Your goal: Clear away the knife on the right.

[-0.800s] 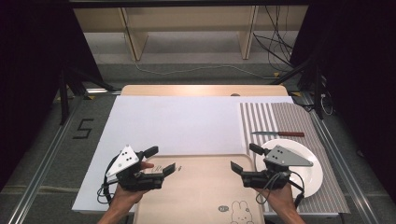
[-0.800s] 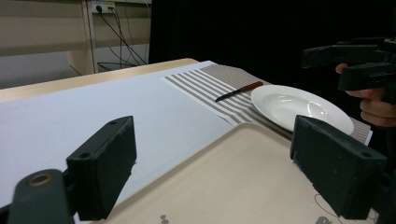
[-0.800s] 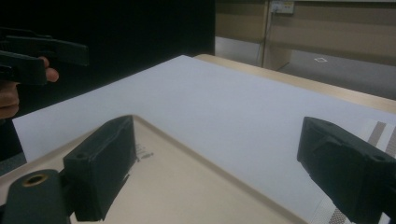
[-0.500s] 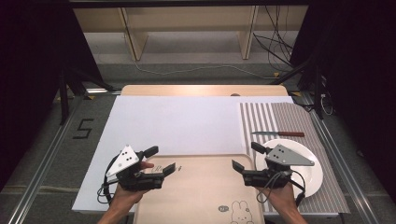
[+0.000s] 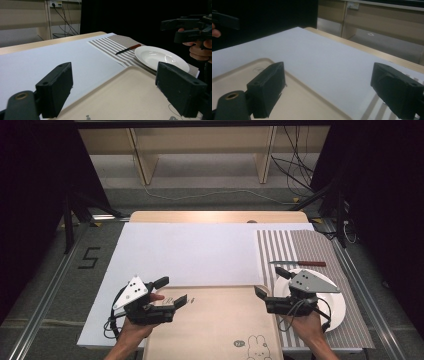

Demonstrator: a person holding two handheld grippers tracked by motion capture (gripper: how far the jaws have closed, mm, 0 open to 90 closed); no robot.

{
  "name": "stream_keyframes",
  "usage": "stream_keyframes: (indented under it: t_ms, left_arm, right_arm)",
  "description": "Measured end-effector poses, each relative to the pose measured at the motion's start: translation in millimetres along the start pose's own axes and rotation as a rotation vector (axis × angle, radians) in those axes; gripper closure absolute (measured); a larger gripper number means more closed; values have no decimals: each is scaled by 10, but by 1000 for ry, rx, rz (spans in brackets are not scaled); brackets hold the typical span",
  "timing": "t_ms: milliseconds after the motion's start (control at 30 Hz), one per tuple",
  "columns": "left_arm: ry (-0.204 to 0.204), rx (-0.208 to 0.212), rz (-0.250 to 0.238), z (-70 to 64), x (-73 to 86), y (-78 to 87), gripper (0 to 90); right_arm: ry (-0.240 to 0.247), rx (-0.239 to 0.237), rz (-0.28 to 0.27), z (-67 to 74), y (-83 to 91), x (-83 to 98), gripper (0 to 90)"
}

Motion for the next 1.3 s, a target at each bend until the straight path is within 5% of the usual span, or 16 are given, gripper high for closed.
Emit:
stream_keyframes:
  t_ms: [600,1300]
  left_arm:
    - [0,-3,2,-1,4,-5,144]
    - [11,-16,0,30,7,-3,144]
  right_arm:
    - [-33,161,58,-773,132,37,139]
    - [-54,246,218,-1410,31,217,146]
Point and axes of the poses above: each handheld gripper's, and its own axes: y roughly backward along the jaws, x roughly out of its underside, z roughly to its left, the point moved 6 cm from there along -y, roughly forward along the jaws, and after that the axes turned 10 degrees about -z, right-handed, at the moved point
